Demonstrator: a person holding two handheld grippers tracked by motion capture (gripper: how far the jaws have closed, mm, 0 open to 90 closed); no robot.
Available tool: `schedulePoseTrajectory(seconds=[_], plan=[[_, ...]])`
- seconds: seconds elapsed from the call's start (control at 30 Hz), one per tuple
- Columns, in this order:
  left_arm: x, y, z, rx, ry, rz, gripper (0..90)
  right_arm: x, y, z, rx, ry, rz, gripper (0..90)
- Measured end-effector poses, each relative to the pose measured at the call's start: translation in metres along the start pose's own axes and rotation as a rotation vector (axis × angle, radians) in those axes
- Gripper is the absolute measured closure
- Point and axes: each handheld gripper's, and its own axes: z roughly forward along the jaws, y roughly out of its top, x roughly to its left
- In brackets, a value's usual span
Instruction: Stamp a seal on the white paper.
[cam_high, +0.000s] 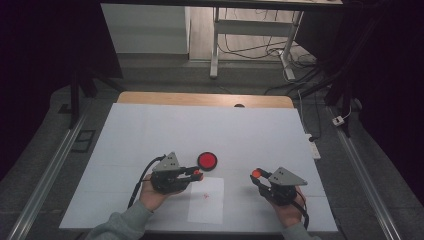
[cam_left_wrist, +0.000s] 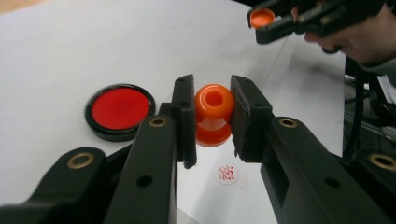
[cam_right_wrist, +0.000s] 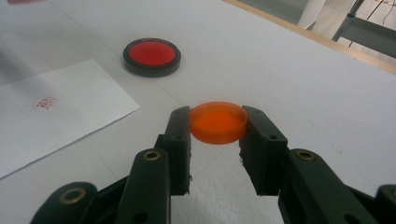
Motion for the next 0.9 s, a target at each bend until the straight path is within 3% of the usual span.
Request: schedulePoseTrajectory(seconds=[0.33,0.9], plan=[[0.009,0.004,-0.016,-0.041,0.008,-0.029,72.5,0.0,0.0,0.0,0.001,0.0,0.0,63.9],[0.007,0.003,-0.013,-0.024,-0.012,-0.023,72.5,0.002,0.001,0.001,0.002,0.011,-0.005,63.9]])
